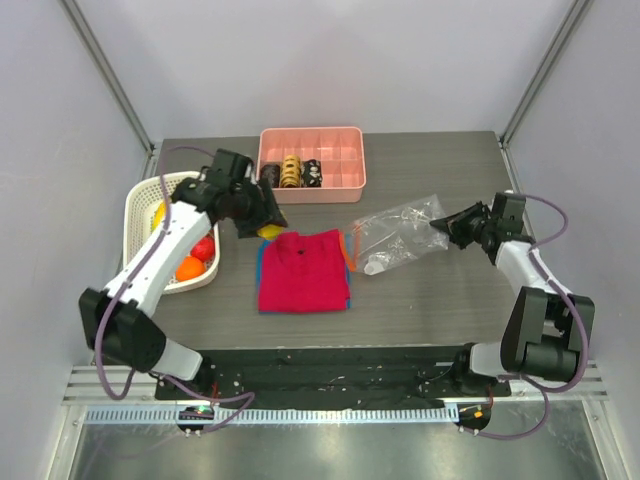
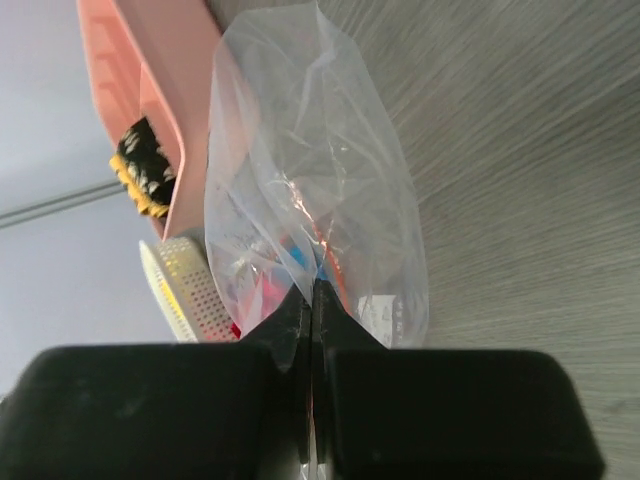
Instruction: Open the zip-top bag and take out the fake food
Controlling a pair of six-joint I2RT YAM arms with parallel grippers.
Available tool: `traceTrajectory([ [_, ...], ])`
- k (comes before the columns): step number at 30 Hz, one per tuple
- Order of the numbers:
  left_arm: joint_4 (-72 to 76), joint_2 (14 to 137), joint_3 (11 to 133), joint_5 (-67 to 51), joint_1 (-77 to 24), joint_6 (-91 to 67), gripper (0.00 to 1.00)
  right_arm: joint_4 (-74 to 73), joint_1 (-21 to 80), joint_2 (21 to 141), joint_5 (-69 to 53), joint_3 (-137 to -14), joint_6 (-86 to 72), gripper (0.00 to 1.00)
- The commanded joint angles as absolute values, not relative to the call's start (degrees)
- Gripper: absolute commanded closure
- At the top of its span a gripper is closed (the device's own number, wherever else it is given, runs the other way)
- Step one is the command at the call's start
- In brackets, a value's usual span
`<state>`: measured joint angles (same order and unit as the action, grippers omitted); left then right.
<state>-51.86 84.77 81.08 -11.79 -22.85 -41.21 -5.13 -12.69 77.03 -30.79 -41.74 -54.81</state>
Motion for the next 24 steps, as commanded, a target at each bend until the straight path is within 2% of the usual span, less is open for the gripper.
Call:
traceTrajectory([
  [1, -56.0, 76.4, 82.4, 10.7, -14.6, -36.0, 1.0, -29.9, -10.9, 81.6, -22.3, -55.9, -40.8, 0.99],
  [2, -55.6, 75.9, 81.5, 15.9, -10.2, -35.7, 1.0, -32.8, -10.6, 83.0, -20.1, -58.1, -39.1, 0.99],
  [5, -50.9, 75.4, 76.4, 20.4, -4.4, -34.3, 1.0, -38.7, -10.1, 86.8, -15.0, -63.6, -34.9, 0.98],
  [9, -45.5, 78.5, 70.9, 21.4, 5.4, -31.6, 1.0, -41.4, -7.9, 93.5, -11.6, -70.7, -31.7, 0.98],
  [15, -42.4, 87.3, 70.5, 22.3, 9.1, -28.8, 0.98, -46.2, -7.0, 104.1, -2.0, -82.8, -24.4, 0.97],
  [16, -43.2, 88.4, 71.2, 25.7, 9.3, -28.7, 0.86, -48.4, -6.2, 106.4, -0.3, -84.7, -23.7, 0.89],
  [17, -45.1, 89.5, 71.8, 27.4, 9.4, -28.7, 0.68, -49.4, -5.8, 107.1, 3.7, -86.3, -23.4, 0.81],
  [18, -46.0, 89.7, 72.9, 28.9, 9.7, -28.7, 0.39, -51.5, -5.3, 107.7, 6.2, -89.2, -23.6, 0.69],
  [19, -46.6, 89.6, 73.4, 30.0, 9.7, -28.5, 0.17, -52.8, -4.8, 108.7, 8.7, -90.8, -24.1, 0.49],
  [20, -47.4, 88.3, 74.0, 29.6, 9.8, -28.3, 0.0, -54.1, -3.2, 109.0, 13.2, -93.6, -24.1, 0.38],
  [22, -48.4, 86.2, 74.2, 27.3, 9.8, -28.8, 0.0, -58.0, -1.7, 109.1, 15.9, -96.0, -24.0, 0.25],
  [23, -49.0, 85.1, 74.0, 23.9, 9.3, -30.0, 0.0, -59.5, -0.2, 108.7, 17.2, -96.9, -23.9, 0.15],
  [24, -49.9, 82.6, 73.6, 22.4, 8.6, -30.8, 0.0, -61.9, 0.0, 108.3, 19.1, -98.6, -23.8, 0.14],
])
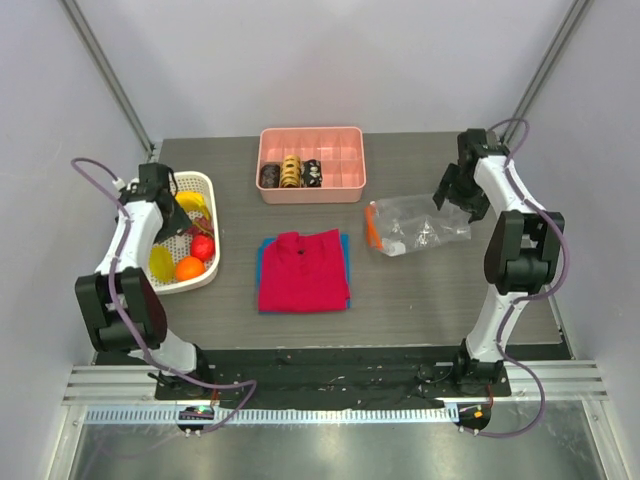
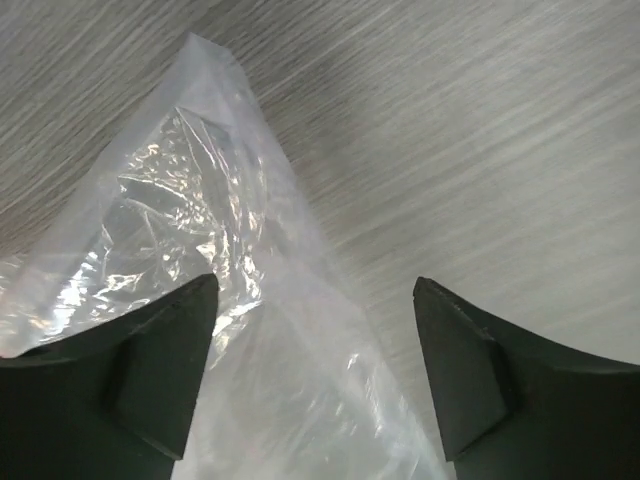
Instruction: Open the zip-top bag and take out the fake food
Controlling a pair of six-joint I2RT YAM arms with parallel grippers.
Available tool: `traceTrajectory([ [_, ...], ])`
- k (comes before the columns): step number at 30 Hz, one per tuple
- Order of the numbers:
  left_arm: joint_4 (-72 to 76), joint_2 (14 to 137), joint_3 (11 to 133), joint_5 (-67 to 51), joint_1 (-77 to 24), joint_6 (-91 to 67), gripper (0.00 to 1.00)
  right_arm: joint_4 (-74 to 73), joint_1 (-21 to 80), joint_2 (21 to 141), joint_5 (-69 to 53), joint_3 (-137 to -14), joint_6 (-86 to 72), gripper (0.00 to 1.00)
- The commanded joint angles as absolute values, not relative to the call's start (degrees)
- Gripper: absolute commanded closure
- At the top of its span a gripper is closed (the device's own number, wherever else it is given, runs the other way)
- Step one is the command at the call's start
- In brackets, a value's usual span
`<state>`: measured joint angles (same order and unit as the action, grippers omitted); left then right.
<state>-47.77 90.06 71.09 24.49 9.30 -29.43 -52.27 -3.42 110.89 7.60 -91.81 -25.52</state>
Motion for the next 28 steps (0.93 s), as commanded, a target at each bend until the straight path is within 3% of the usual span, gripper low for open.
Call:
traceTrajectory([
  [1, -50.2, 81.3, 73.0, 21.4, 7.1, -31.9, 0.0, -63.2, 2.0, 107.8, 20.5, -99.3, -23.9, 0.13],
  [3, -49.7, 77.5, 71.6, 18.6, 0.6, -34.9, 0.0, -66.6, 5.3, 105.4, 24.9, -101.4, -23.6, 0.12],
  [4, -49.8, 76.7, 71.5, 18.3, -3.9, -36.1, 0.0, -68.2, 6.7, 104.6, 27.1, -102.5, -23.8, 0.04],
  [7, -49.9, 75.1, 71.9, 14.1, -16.9, -39.1, 0.0, -74.7, 12.6, 101.9, 31.3, -106.3, -25.2, 0.0],
  [14, -50.1, 69.8, 76.2, 1.6, -32.2, -41.5, 0.0, -81.4, 20.3, 92.2, 26.3, -107.0, -30.2, 0.0],
  [20, -40.6, 57.9, 72.3, -6.8, -37.0, -44.6, 0.0, -67.0, 27.0, 76.1, 11.5, -91.4, -34.7, 0.0],
  [28, -28.7, 46.8, 70.5, -15.8, -37.7, -45.9, 0.0, -34.1, 30.8, 52.8, -1.6, -73.2, -42.1, 0.0],
])
